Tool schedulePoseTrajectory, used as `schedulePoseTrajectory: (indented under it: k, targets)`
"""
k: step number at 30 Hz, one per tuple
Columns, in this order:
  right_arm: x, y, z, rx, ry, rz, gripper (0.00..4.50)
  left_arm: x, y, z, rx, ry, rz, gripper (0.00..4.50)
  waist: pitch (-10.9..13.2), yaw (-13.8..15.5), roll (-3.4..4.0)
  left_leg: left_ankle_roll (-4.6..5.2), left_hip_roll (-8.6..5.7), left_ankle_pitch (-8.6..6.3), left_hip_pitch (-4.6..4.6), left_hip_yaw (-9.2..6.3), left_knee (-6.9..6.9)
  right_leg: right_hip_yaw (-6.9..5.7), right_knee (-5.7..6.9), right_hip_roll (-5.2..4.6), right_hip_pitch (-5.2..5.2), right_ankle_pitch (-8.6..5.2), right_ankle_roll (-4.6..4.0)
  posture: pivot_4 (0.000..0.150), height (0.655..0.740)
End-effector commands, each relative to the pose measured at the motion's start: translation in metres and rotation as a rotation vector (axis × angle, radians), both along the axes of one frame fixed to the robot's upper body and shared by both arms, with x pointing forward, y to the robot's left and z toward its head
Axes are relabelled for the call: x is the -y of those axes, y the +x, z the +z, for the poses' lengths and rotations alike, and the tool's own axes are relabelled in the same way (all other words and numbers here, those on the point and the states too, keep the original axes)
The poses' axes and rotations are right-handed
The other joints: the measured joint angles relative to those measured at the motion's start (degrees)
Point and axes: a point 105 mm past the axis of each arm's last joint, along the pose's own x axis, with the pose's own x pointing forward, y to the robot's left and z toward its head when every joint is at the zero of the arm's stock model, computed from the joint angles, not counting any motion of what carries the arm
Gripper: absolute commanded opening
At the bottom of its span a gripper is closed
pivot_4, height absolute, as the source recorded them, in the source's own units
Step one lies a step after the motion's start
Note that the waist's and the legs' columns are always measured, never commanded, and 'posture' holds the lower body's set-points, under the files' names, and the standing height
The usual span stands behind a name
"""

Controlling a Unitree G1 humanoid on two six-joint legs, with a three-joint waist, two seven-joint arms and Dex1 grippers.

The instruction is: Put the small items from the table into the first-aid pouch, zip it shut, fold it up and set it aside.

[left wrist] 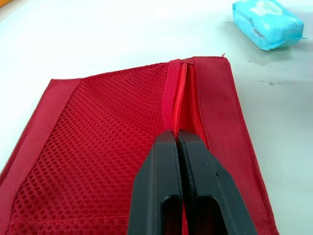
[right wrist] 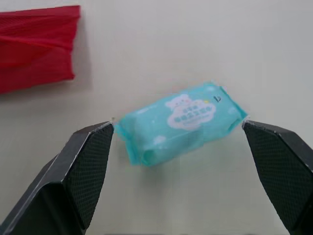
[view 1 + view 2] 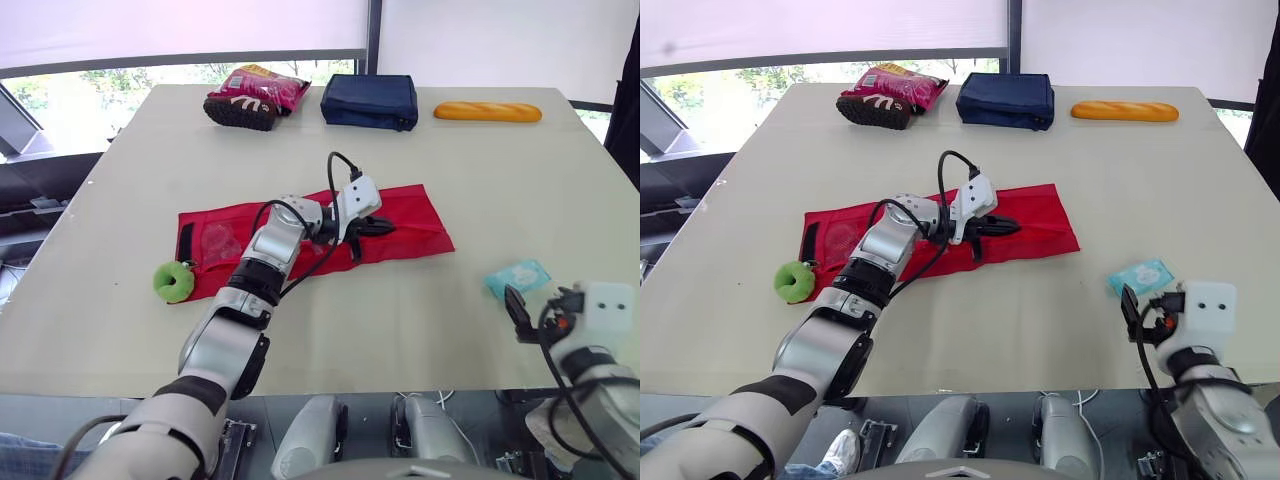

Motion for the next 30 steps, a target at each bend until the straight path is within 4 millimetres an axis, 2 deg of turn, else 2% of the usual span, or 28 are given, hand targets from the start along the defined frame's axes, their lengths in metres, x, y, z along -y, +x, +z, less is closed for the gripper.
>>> schedulePoseTrajectory:
  k: [1,9,14,21,22,24,25,28,30]
  targets:
    - [-0.005,0.014,-0.002,-0.016,0.045,-0.101,4.50,0.006,0.000,0.021,0.072,-0.037,-0.018,0.05,0.0,-0.1,0.01,0.00,-0.04,0.00,0.00,0.01,0.00,0.02,0.00,-0.01,0.00,0.00,0.00,0.150,0.7395]
    - [-0.013,0.044,-0.008,-0.028,0.117,-0.191,4.50,0.006,0.002,0.023,0.089,-0.041,-0.007,0.05,0.0,-0.6,0.04,0.00,-0.11,0.01,0.06,0.01,-0.01,0.07,0.07,0.16,0.00,0.01,0.01,0.150,0.7395]
    - [-0.011,0.063,-0.010,-0.038,0.049,-0.177,4.50,0.006,0.003,0.024,0.096,-0.042,-0.003,0.05,0.0,-1.6,0.05,0.00,-0.11,0.01,0.11,0.00,-0.03,0.08,0.11,0.27,0.01,0.01,0.00,0.150,0.7395]
    - [-0.001,0.060,-0.019,-0.075,0.002,-0.198,4.50,0.005,0.004,0.027,0.110,-0.042,0.006,0.05,0.0,-1.5,0.06,-0.01,-0.09,0.01,0.11,0.01,-0.10,0.13,0.09,0.28,-0.02,0.00,-0.01,0.150,0.7395]
    - [0.000,0.058,-0.019,-0.075,-0.009,-0.197,4.10,0.004,0.005,0.027,0.114,-0.040,0.010,0.00,0.0,-1.5,0.06,-0.01,-0.09,0.01,0.11,0.01,-0.10,0.13,0.09,0.28,-0.02,0.00,0.00,0.150,0.7395]
    - [0.000,0.055,-0.019,-0.072,-0.021,-0.193,3.84,0.002,0.006,0.028,0.117,-0.038,0.014,0.00,0.0,-1.5,0.06,-0.01,-0.09,0.01,0.11,0.01,-0.10,0.12,0.10,0.29,-0.02,0.00,-0.01,0.150,0.7395]
    - [0.000,0.054,-0.018,-0.071,-0.023,-0.193,3.57,0.001,0.007,0.029,0.119,-0.038,0.016,0.00,0.0,-1.5,0.06,-0.01,-0.09,0.01,0.11,0.01,-0.10,0.12,0.10,0.29,-0.02,0.00,-0.01,0.150,0.7395]
    - [0.001,0.048,-0.011,-0.060,-0.066,-0.161,2.41,-0.001,0.009,0.031,0.123,-0.035,0.020,0.00,0.0,-1.5,0.06,-0.01,-0.09,0.01,0.11,0.02,-0.10,0.13,0.10,0.24,-0.02,0.00,0.00,0.150,0.7395]
    - [0.001,0.044,-0.007,-0.057,-0.104,-0.116,2.41,-0.002,0.010,0.032,0.126,-0.031,0.020,0.00,0.0,-1.5,0.07,-0.01,-0.10,0.01,0.10,0.01,-0.09,0.11,0.10,0.26,-0.02,0.00,0.00,0.150,0.7395]
